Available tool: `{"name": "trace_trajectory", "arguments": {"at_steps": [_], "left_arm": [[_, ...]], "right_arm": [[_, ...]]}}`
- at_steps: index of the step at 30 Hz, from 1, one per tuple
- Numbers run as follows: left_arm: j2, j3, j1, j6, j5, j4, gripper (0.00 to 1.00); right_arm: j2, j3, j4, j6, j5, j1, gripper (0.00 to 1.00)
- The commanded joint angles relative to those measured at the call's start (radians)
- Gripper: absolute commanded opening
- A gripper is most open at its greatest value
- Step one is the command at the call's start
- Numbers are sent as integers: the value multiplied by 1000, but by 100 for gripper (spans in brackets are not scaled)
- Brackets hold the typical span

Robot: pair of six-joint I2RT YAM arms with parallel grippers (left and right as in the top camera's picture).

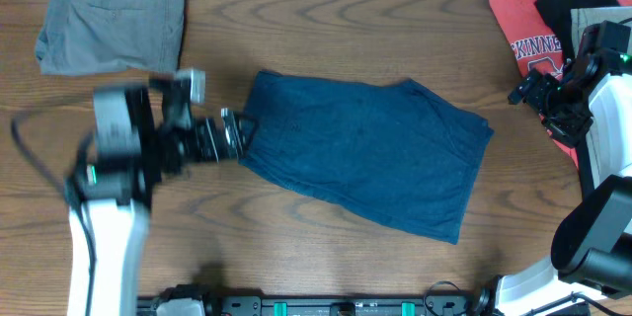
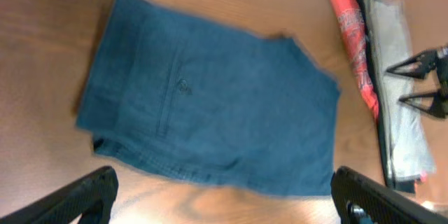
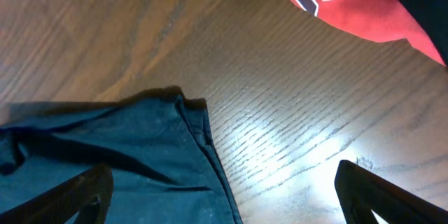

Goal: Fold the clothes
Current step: 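Retract the right arm and reach the left gripper to the shorts' left edge, then grasp the shorts' left edge with the left gripper and fold it rightward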

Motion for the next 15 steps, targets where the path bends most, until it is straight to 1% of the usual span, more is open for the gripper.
{"name": "trace_trajectory", "arguments": {"at_steps": [1, 3, 8, 15], "left_arm": [[163, 159, -1, 101, -30, -60, 98], [243, 181, -1, 101, -38, -37, 98], [391, 181, 0, 101, -121, -10, 97], [549, 181, 2, 101, -120, 57, 98]], "right_arm": [[4, 7, -1, -11, -3, 0, 99], [4, 7, -1, -11, -3, 0, 99], [4, 7, -1, -11, -3, 0, 99], [4, 7, -1, -11, -3, 0, 99]]}}
